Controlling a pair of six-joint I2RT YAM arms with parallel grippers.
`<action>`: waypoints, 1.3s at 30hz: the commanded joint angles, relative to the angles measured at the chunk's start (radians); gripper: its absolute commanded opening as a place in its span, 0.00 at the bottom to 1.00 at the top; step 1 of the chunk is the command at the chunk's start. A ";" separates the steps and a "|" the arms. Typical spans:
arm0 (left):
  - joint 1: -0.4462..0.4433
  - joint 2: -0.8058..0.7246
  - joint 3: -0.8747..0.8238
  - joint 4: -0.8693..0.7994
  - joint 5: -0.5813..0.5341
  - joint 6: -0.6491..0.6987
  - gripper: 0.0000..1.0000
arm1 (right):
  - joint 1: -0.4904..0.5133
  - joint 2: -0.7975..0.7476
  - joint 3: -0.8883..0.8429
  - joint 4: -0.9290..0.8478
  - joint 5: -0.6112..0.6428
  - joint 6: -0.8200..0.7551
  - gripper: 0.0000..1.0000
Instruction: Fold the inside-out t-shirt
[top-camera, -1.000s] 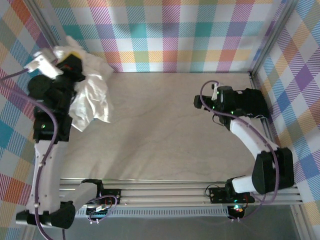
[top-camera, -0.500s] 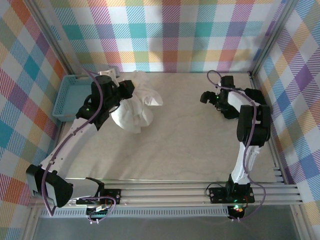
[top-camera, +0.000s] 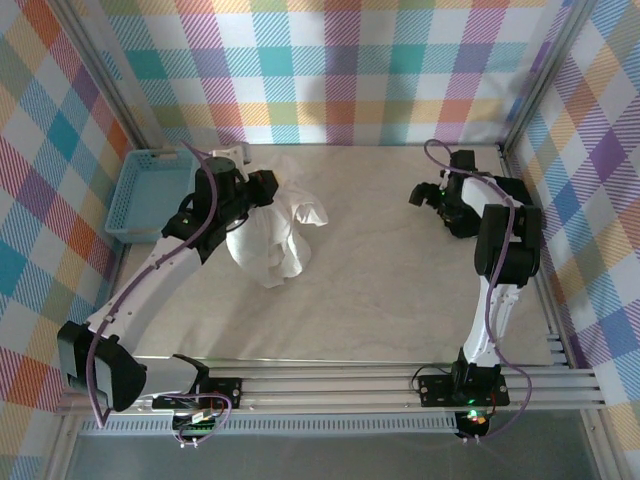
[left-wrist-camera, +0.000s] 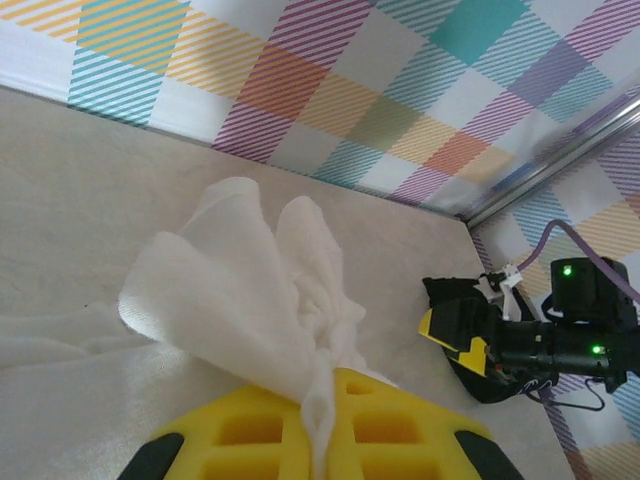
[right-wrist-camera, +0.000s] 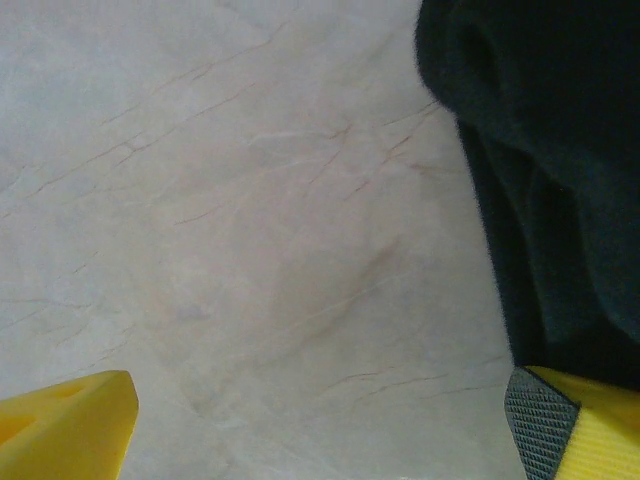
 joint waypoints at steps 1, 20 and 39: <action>-0.032 0.001 0.026 0.040 0.020 0.004 0.00 | -0.018 -0.029 0.024 -0.009 -0.009 0.011 0.95; -0.060 0.181 0.035 -0.175 -0.182 0.115 1.00 | 0.267 -0.663 -0.591 0.316 -0.141 0.142 0.94; -0.055 0.144 -0.391 0.136 0.133 -0.065 0.25 | 0.552 -0.466 -0.581 0.496 -0.066 0.162 0.31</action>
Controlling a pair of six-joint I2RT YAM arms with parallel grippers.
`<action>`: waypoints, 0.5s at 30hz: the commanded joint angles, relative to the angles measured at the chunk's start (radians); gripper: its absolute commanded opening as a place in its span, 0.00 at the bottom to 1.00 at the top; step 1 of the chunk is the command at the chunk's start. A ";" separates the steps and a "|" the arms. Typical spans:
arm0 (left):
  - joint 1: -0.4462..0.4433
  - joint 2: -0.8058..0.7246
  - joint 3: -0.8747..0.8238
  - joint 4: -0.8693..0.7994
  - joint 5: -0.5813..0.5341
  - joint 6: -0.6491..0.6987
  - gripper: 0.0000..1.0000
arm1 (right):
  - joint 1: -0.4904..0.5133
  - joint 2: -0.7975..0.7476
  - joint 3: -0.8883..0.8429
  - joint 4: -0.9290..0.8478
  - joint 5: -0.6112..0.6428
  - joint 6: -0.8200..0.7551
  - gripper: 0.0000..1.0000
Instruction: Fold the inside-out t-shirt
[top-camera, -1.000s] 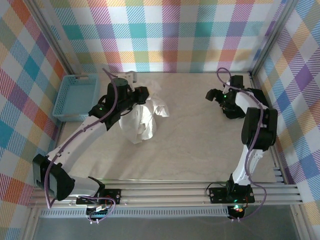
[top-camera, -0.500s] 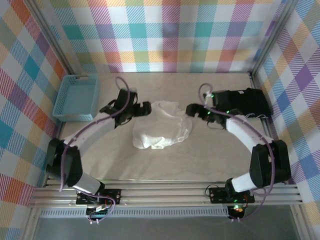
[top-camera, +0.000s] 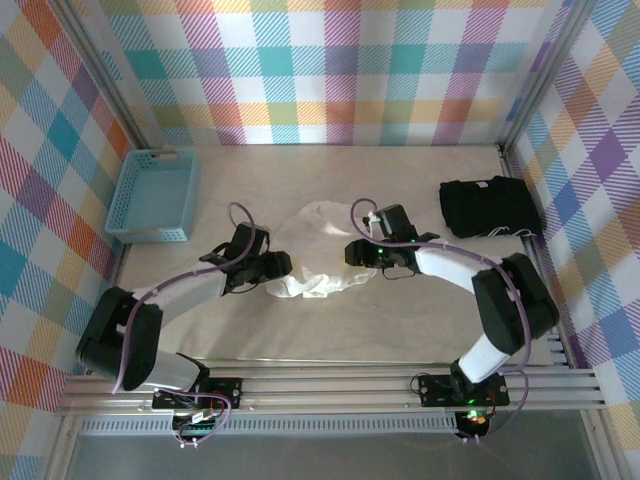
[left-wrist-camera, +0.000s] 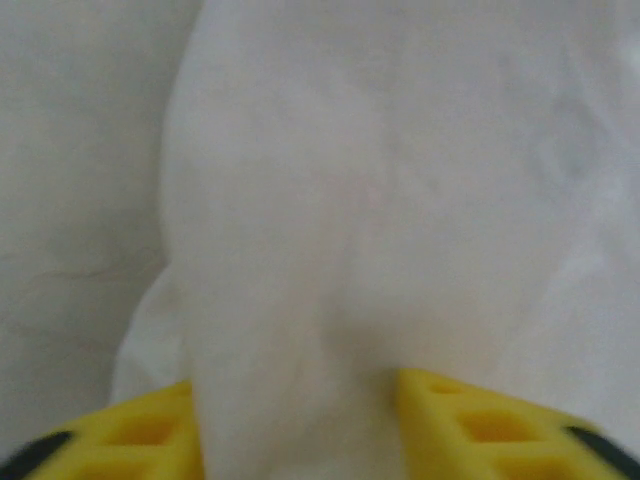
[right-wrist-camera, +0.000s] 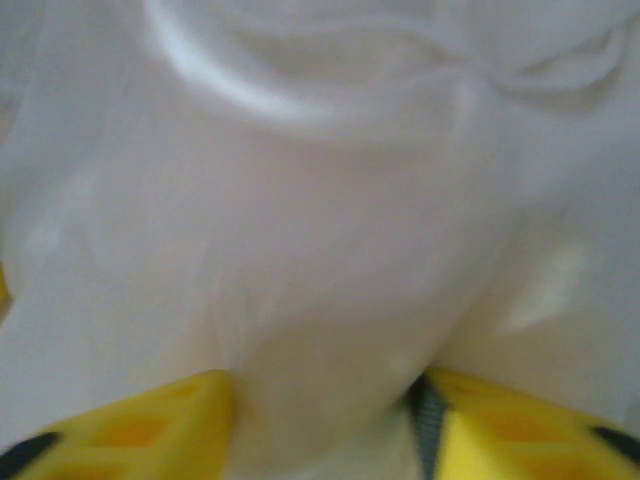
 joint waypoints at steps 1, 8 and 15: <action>-0.001 -0.007 0.086 0.081 0.056 0.001 0.12 | 0.001 0.004 0.123 0.048 0.047 -0.024 0.20; -0.016 -0.318 0.213 0.144 0.070 0.011 0.00 | 0.001 -0.261 0.293 0.071 0.126 -0.190 0.00; -0.076 -0.477 0.438 0.121 0.020 0.064 0.00 | 0.001 -0.392 0.496 0.027 0.083 -0.281 0.00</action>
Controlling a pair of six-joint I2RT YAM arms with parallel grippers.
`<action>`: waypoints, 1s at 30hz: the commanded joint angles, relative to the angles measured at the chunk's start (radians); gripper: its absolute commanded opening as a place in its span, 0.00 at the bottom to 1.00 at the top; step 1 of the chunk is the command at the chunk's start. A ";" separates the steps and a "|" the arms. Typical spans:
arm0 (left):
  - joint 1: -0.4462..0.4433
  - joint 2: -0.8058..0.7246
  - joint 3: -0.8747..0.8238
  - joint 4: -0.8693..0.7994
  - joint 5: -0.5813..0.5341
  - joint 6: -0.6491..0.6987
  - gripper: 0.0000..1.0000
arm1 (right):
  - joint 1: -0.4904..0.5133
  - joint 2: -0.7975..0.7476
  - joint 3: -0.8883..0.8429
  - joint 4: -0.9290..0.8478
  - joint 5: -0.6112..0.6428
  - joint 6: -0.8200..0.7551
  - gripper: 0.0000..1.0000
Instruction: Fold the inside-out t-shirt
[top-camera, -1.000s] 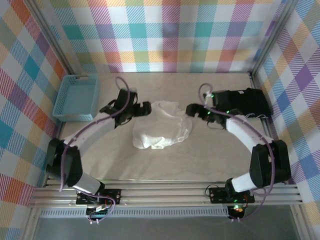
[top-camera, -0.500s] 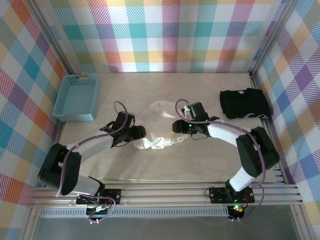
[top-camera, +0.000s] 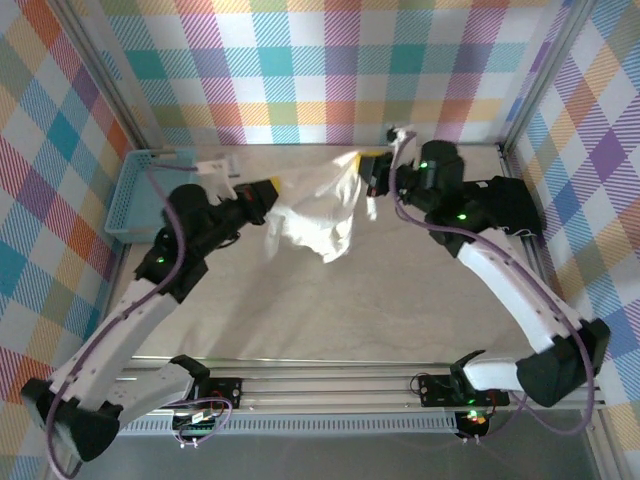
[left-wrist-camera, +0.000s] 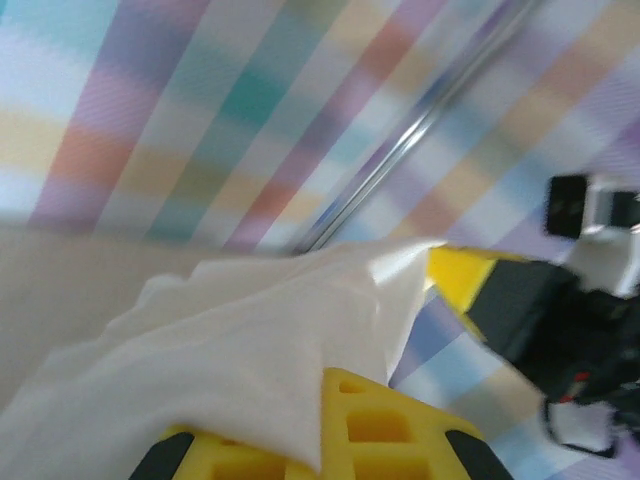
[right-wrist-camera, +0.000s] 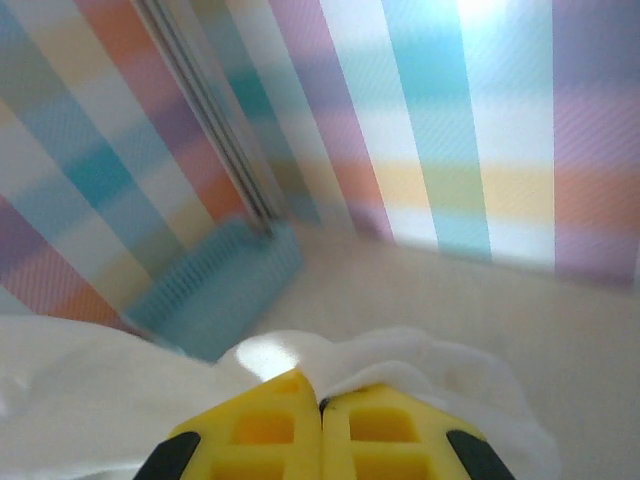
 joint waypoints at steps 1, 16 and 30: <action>-0.030 -0.035 0.087 0.010 -0.013 0.060 0.00 | 0.001 -0.040 0.080 0.003 -0.016 -0.084 0.00; 0.015 0.389 0.128 -0.224 -0.444 0.100 0.34 | -0.041 0.462 0.382 -0.350 0.111 -0.131 0.19; -0.097 0.198 -0.339 -0.304 -0.192 0.009 0.83 | -0.040 0.215 -0.235 -0.399 -0.031 -0.012 0.72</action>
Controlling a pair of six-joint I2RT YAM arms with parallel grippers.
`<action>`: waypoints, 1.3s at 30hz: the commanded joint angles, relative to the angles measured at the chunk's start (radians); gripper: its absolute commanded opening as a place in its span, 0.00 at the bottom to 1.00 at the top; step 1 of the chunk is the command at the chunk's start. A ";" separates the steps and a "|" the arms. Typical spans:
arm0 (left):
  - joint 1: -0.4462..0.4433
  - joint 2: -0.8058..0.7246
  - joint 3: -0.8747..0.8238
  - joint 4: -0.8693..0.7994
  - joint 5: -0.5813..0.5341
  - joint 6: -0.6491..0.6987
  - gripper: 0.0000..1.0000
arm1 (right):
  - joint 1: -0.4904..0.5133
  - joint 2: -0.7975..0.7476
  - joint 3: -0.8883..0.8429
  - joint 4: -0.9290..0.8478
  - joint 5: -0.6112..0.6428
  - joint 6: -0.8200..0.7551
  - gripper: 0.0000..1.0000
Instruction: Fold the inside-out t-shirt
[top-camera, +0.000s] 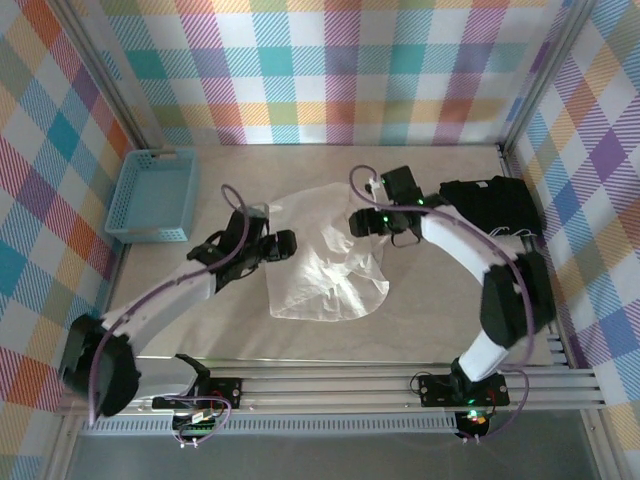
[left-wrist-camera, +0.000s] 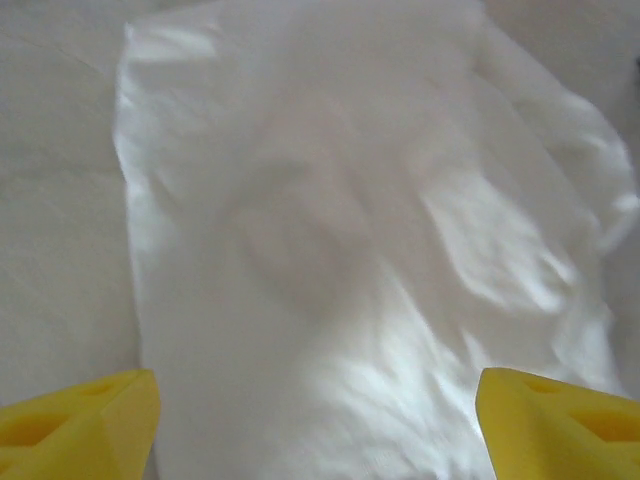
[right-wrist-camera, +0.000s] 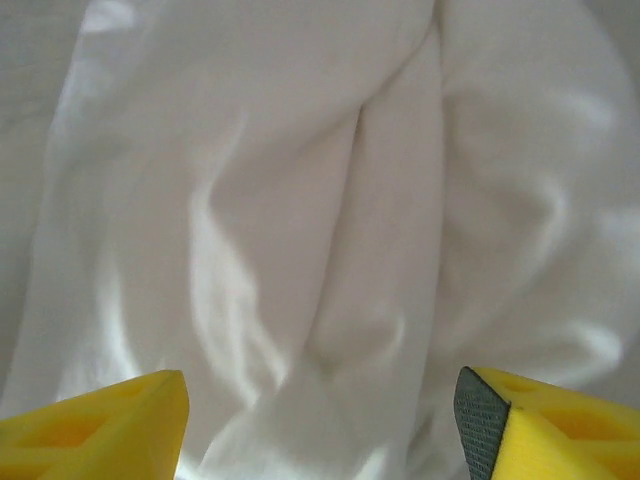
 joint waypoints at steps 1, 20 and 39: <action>-0.068 -0.041 -0.101 -0.030 0.070 -0.047 0.83 | 0.013 -0.110 -0.125 -0.038 -0.017 0.048 0.73; -0.204 0.330 -0.083 -0.046 -0.076 0.026 0.44 | 0.034 -0.064 -0.404 0.162 0.028 0.162 0.52; -0.130 -0.136 0.149 0.106 -0.182 0.098 0.00 | 0.034 -0.404 0.029 0.243 0.080 0.039 0.00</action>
